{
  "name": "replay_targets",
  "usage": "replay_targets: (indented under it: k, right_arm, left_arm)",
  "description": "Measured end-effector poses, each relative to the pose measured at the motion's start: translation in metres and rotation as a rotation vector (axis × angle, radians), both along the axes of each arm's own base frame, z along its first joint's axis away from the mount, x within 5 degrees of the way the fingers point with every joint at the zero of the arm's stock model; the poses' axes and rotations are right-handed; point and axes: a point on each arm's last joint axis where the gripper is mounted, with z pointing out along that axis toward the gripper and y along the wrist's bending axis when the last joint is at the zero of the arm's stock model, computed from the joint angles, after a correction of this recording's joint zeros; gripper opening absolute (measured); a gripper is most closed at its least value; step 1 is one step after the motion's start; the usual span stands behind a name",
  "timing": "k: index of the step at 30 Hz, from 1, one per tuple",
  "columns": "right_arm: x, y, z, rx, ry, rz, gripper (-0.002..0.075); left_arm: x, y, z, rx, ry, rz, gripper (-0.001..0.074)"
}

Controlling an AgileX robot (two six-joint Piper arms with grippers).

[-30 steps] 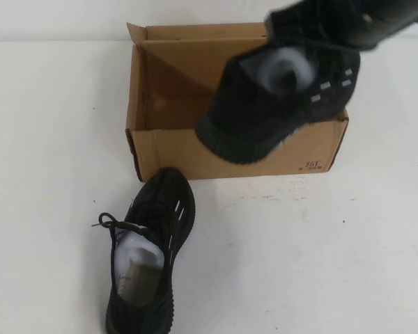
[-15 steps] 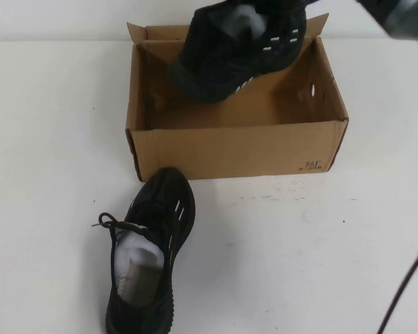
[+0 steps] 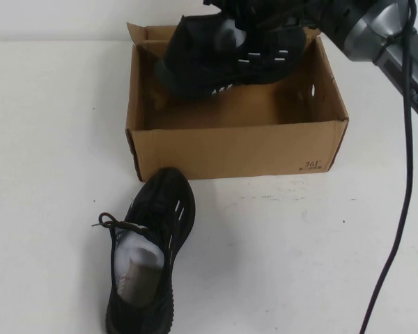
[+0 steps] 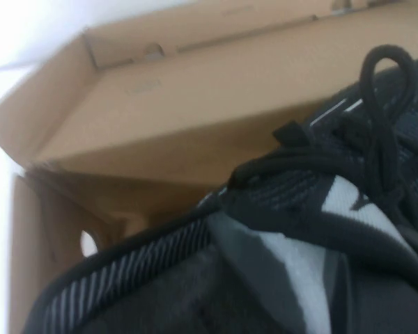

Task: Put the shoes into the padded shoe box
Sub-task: Place the shoe in the shoe box

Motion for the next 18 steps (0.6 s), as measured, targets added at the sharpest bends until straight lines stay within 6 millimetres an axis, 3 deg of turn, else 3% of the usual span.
replay_targets:
  k: [9,13,18]
  right_arm:
    - [0.012,0.004,-0.016,0.056,0.022,-0.025,-0.0002]
    - [0.010,0.001,-0.021,0.020,0.076,-0.048,-0.0002]
    - [-0.002,-0.001,-0.014,-0.029,0.106,-0.043,-0.0002]
  left_arm:
    - [0.000,0.000,0.000,0.000,0.000,0.000,-0.0004]
    - [0.000,0.000,0.000,0.000,0.000,0.000,-0.0004]
    - [0.000,0.000,0.000,0.000,0.000,0.000,-0.0004]
